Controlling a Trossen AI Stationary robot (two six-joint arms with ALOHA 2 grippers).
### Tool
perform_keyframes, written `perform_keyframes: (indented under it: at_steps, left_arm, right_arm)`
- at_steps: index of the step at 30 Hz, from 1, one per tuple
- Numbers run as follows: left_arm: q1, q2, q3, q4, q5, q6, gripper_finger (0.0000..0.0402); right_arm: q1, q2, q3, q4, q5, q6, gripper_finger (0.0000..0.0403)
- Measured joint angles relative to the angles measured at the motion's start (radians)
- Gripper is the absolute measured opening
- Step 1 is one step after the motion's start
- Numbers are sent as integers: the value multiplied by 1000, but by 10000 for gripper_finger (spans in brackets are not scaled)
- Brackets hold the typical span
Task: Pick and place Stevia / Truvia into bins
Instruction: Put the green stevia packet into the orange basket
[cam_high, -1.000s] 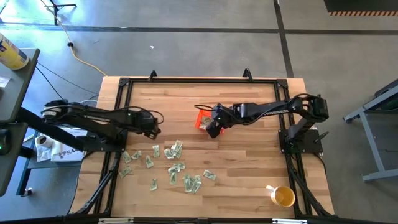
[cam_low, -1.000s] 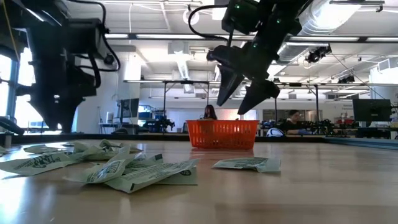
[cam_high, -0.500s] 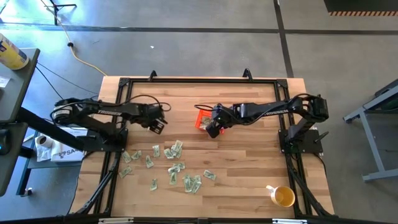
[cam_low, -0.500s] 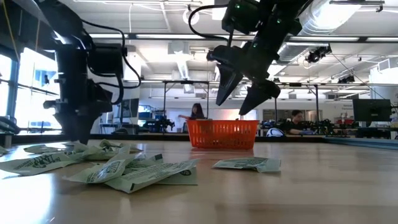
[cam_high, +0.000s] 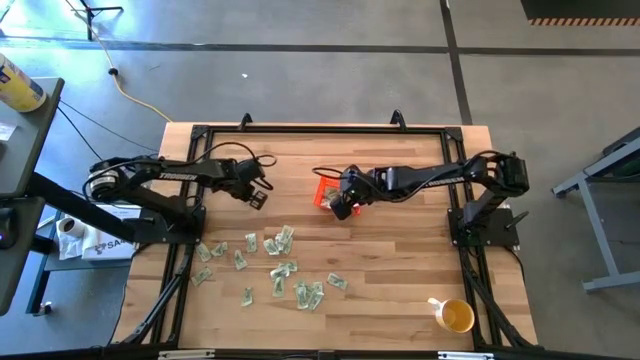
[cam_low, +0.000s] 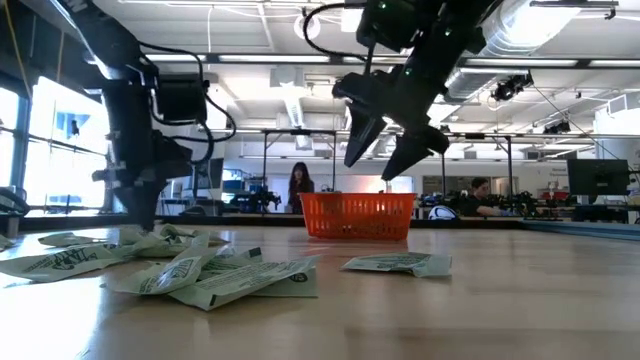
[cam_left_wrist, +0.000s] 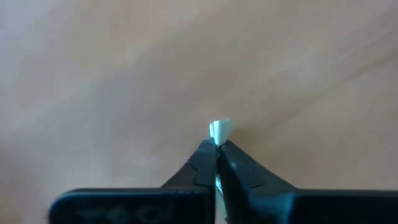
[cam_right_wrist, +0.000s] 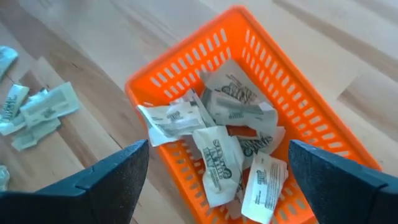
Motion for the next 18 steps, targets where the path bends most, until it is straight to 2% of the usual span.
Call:
perform_keyframes:
  at_steps: [4,7,9,14,18]
  left_arm:
    - [0,1,60,51,30,3,27]
    - [-1,2,116,122,115,20,32]
    - [-15,1,154,202,177,40,42]
    - [-78,19,247,381,265,104,39]
    - [-126,106,352,428,277,170,28]
  right_arm:
    - [47,-45,0,-3,93,0,355]
    - [90,-103,2,-61,186,33,340]
    - [123,-143,3,-162,228,71,331]
    - [212,-188,2,-518,214,272,318]
    - [279,-187,2,-664,170,389,317]
